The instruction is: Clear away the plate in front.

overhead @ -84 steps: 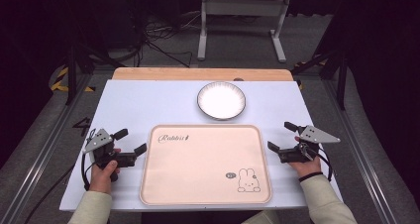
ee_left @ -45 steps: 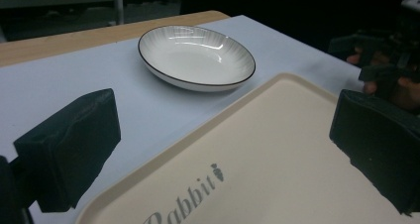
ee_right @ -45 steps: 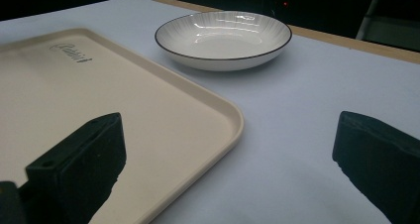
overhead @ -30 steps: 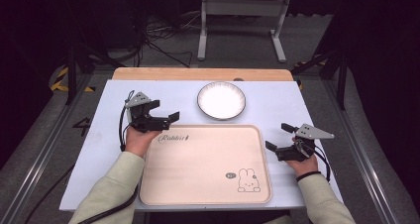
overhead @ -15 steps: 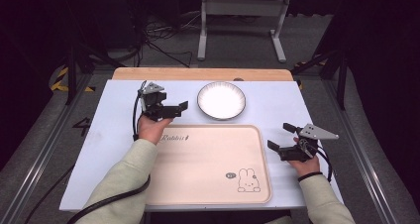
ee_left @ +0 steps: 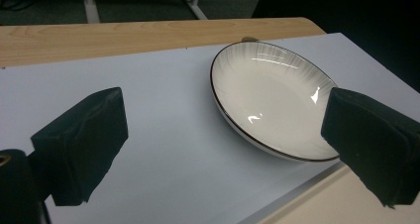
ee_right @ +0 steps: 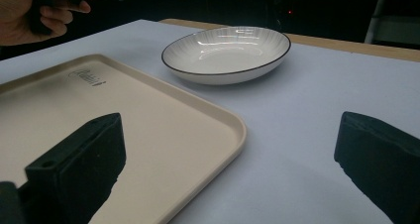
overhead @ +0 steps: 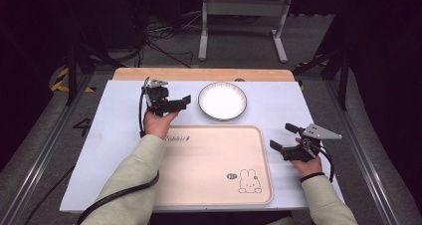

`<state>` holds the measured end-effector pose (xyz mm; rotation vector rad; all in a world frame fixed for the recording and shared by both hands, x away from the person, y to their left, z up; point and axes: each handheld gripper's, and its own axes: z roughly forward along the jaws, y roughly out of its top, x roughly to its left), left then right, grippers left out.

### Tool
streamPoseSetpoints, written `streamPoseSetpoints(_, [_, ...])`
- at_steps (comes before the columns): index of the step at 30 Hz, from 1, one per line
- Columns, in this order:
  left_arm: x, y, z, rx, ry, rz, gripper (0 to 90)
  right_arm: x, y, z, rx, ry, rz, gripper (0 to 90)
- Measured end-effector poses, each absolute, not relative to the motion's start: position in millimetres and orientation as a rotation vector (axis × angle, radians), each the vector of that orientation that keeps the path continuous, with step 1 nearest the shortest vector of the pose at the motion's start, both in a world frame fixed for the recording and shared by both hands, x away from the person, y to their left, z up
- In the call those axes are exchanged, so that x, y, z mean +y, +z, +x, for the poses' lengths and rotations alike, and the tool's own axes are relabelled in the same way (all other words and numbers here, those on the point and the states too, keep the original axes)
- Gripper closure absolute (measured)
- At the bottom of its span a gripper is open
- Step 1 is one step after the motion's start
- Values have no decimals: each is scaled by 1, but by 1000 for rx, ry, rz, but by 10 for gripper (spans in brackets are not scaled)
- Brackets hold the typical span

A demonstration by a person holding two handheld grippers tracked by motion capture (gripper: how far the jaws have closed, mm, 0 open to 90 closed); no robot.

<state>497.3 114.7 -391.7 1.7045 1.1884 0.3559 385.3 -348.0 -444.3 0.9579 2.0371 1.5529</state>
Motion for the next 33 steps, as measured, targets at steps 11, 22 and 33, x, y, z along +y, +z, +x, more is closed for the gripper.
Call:
streamPoseSetpoints(11, [100,-393,512,1303,395,1728,91,-337,-449,387,2120,1488,916,0])
streamPoseSetpoints(22, [84,-394,529,1362,358,1749,124,-334,-450,387,2136,1473,906,0])
streamPoseSetpoints(33, [70,-402,544,1387,255,1735,294,-336,-448,386,2124,1507,904,0])
